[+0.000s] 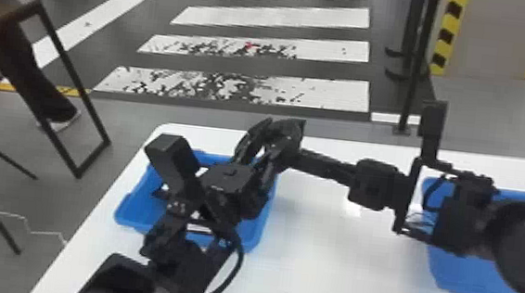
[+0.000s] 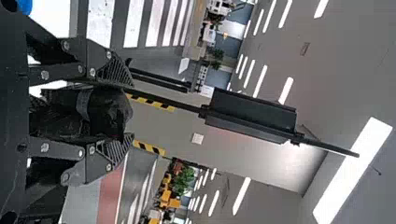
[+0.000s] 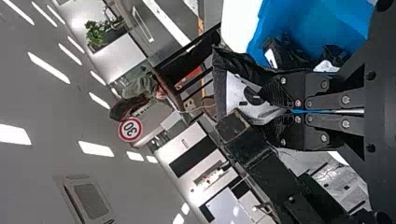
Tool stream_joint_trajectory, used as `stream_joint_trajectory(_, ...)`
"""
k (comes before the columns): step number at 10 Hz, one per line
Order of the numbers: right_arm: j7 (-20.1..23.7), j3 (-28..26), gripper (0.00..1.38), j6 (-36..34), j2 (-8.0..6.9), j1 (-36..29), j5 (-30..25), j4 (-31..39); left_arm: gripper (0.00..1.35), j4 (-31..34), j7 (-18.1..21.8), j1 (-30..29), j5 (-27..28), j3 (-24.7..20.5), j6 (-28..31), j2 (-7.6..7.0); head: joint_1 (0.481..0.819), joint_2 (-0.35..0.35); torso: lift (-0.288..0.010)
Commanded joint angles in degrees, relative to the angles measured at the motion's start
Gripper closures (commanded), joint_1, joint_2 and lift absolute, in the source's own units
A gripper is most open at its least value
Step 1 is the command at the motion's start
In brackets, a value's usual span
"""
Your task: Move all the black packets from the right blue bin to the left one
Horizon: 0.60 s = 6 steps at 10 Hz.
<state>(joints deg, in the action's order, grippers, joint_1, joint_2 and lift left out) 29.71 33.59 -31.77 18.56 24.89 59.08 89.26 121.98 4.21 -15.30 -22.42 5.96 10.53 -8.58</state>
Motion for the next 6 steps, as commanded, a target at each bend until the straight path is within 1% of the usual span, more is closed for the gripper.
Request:
stream_joint_trajectory(1,0.00,0.00,1.15,-0.01,-0.01,0.00,0.11,-0.18,1.22,0.01,0.01,-0.03,0.82,-0.25,-0.55,0.06,0.649,0.252,-0.140)
stream_joint_trajectory(4,-0.18,0.00,1.15,0.84,-0.01,0.00,0.68,-0.74,1.22,0.01,0.01,-0.59,1.97,-0.48,-2.66,0.06,0.646,0.257,-0.140)
stream_joint_trajectory(5,-0.53,0.00,1.05,1.40,-0.01,-0.42,2.05,-0.88,1.22,0.01,0.01,-1.01,2.42,-0.82,-5.89,0.23,0.644,0.258,-0.140)
stream_joint_trajectory(6,-0.53,0.00,0.56,3.23,-0.01,-0.84,2.62,-1.30,1.22,0.01,-0.26,-1.15,3.22,-1.51,-6.60,0.41,0.639,0.261,-0.140)
